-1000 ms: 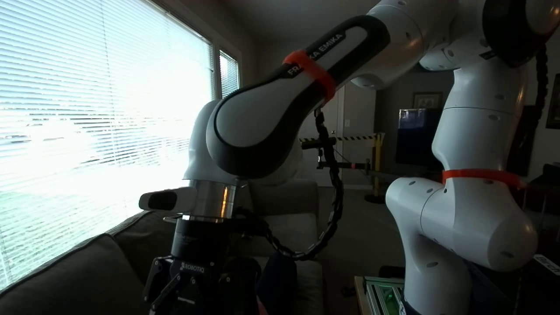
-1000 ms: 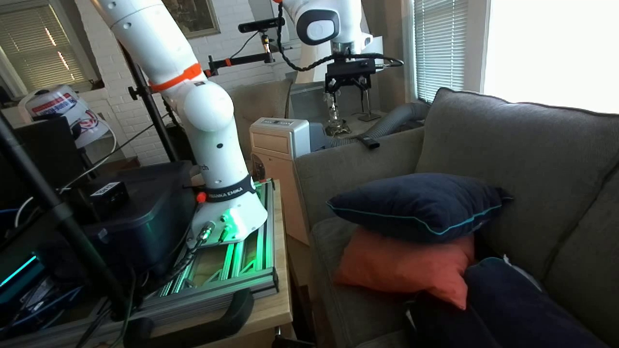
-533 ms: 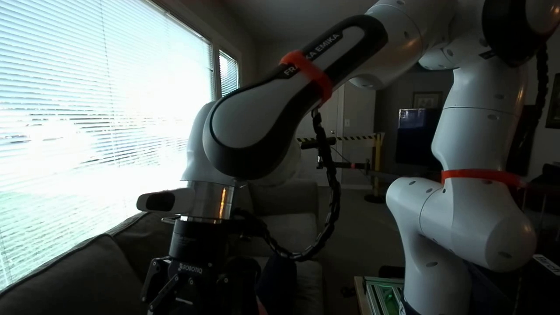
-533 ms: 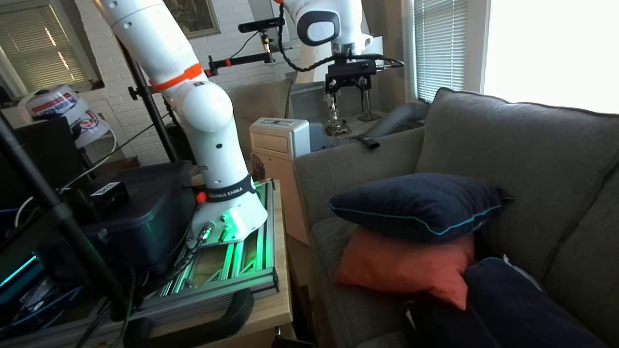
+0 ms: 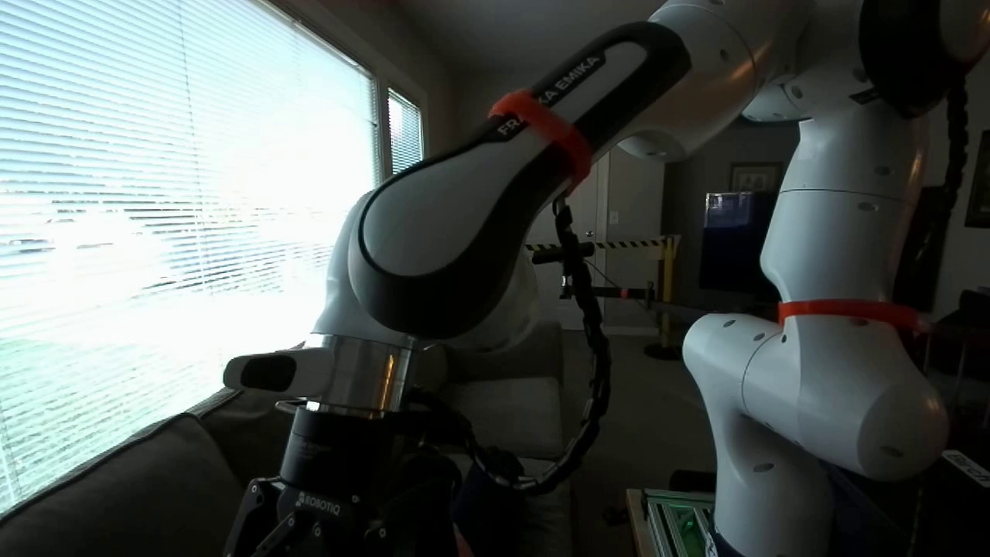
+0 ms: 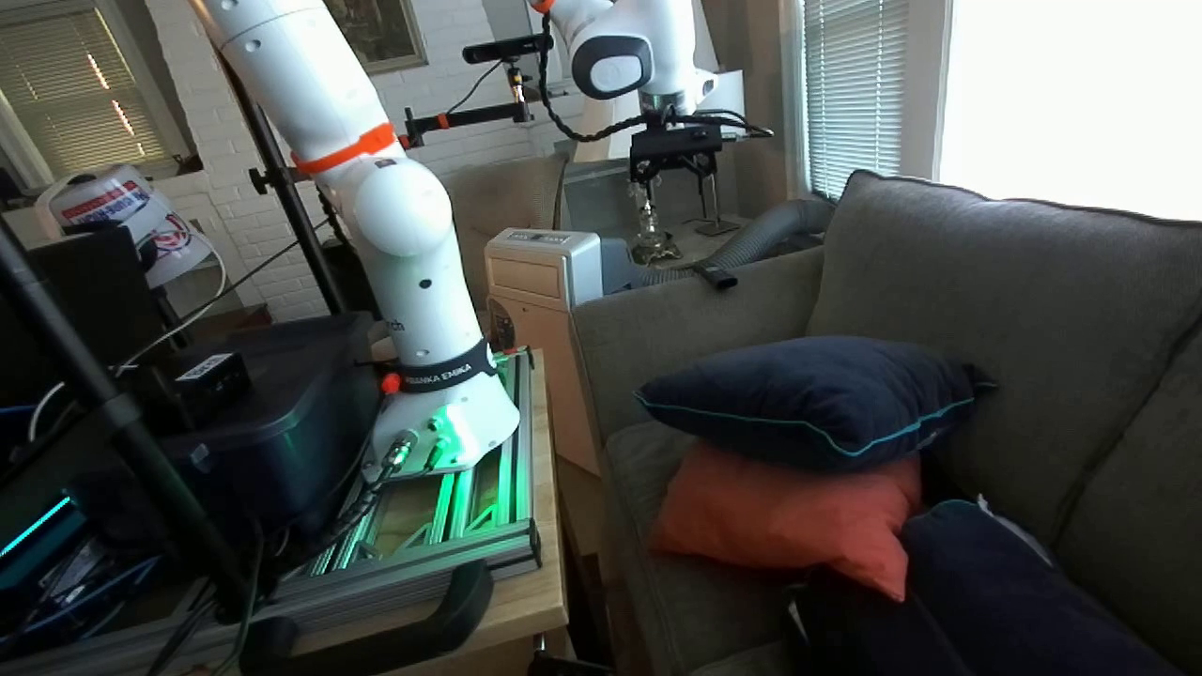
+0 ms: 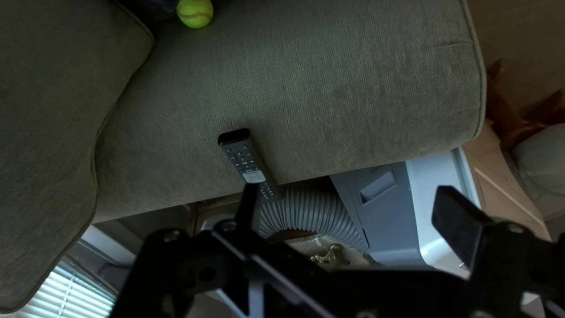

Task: Put the remote on the pillow

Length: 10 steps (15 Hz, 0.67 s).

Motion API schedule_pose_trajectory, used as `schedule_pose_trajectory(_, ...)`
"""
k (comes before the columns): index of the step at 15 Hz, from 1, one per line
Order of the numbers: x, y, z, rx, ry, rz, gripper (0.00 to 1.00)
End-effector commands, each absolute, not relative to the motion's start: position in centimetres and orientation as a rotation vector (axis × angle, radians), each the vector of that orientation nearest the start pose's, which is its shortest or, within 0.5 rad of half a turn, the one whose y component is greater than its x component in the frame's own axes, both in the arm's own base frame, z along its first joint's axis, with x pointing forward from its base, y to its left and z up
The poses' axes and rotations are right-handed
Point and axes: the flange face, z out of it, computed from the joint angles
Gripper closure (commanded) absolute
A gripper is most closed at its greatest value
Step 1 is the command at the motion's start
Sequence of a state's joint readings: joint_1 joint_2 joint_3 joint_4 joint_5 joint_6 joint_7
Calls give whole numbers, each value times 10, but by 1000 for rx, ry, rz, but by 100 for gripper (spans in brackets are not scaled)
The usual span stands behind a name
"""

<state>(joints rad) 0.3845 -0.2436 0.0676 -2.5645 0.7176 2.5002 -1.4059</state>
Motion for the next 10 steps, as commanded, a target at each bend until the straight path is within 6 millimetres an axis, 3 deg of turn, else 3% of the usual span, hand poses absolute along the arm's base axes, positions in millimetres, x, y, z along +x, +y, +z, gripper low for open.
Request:
schedule_pose_trajectory(1, 403, 214, 350, -2116, -1708, -600, 0)
schedule_pose_trajectory(8, 392, 251, 320, -1885, -1787, -704, 0)
schedule_pose_trajectory(9, 388, 244, 331, -1925, -1768, -674, 0)
schedule_pose_trajectory(10, 388, 247, 327, -1906, -1777, -678, 0)
